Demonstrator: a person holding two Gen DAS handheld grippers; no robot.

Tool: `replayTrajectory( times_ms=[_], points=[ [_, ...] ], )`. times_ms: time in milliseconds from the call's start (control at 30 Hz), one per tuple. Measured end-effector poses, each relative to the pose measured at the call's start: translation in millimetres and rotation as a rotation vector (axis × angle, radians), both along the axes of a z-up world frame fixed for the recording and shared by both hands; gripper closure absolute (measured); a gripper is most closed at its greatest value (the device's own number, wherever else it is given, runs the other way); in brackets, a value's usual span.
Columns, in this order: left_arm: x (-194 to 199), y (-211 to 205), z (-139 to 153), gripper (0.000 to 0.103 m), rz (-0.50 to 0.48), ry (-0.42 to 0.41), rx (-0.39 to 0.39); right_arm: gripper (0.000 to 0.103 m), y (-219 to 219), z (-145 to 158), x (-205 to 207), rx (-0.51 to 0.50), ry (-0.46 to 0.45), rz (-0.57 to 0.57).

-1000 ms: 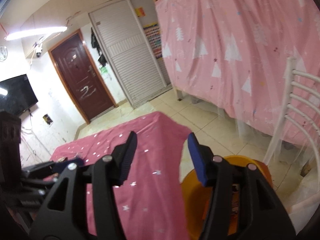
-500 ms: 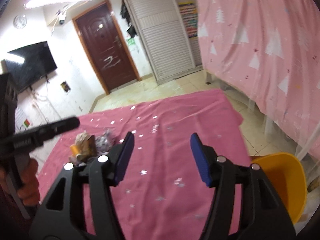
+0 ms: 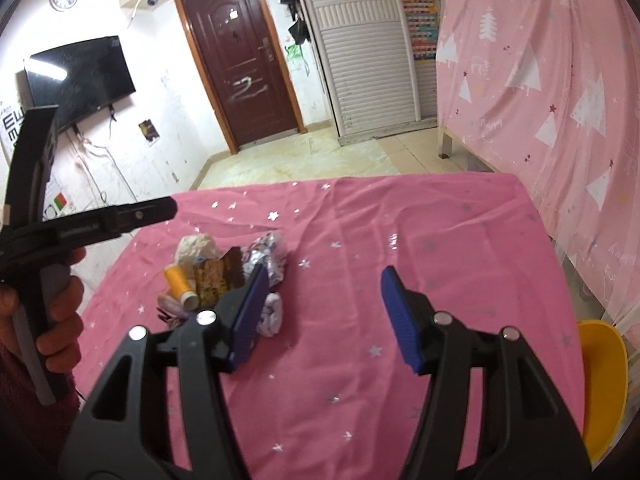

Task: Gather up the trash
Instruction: 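Lower the left tool around the white crumpled paper while the right tool approaches the foil wrapper, then close the left tool on the white paper while the right tool grasps the printed foil wrapper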

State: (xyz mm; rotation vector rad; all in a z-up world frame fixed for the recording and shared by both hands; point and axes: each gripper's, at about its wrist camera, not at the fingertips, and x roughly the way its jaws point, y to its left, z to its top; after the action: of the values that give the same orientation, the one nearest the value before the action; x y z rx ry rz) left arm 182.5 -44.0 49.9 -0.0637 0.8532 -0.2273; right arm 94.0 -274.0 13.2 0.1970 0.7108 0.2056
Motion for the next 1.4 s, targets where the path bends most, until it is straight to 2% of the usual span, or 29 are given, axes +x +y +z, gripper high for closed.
replayTrajectory(
  times_ms=[167,400,433,500,567,767,967,1067,1133,1233,1333,1400],
  points=[
    [7,3,-22,0.037,0.043,0.048,0.058,0.041,12,-5,8,-0.014,0.023,0.013],
    [20,1,-48,0.039,0.06,0.136,0.075,0.04,15,-9,20,-0.029,0.043,0.011],
    [21,1,-50,0.041,0.06,0.139,0.077,0.04,15,-9,22,-0.032,0.045,0.008],
    [22,0,-54,0.055,0.053,0.15,0.078,0.04,16,-9,28,-0.034,0.048,0.004],
    [22,-2,-55,0.06,0.037,0.15,0.067,0.04,18,-9,36,-0.026,0.056,0.01],
    [17,0,-57,0.061,0.023,0.132,0.05,0.041,36,-17,61,-0.019,0.117,0.086],
    [19,14,-57,0.061,0.043,0.137,0.022,0.041,47,-23,81,-0.026,0.159,0.1],
    [19,19,-59,0.061,0.044,0.138,0.015,0.051,47,-29,85,-0.007,0.181,0.122],
    [20,21,-58,0.061,0.043,0.138,0.01,0.069,49,-31,88,0.007,0.192,0.146],
    [20,24,-59,0.061,0.043,0.136,0.003,0.088,57,-29,85,0.015,0.188,0.183],
    [18,22,-59,0.061,0.04,0.128,0.009,0.096,61,-26,83,0.007,0.177,0.179],
    [18,24,-59,0.061,0.041,0.131,-0.002,0.097,60,-24,81,0.022,0.162,0.166]
  ],
)
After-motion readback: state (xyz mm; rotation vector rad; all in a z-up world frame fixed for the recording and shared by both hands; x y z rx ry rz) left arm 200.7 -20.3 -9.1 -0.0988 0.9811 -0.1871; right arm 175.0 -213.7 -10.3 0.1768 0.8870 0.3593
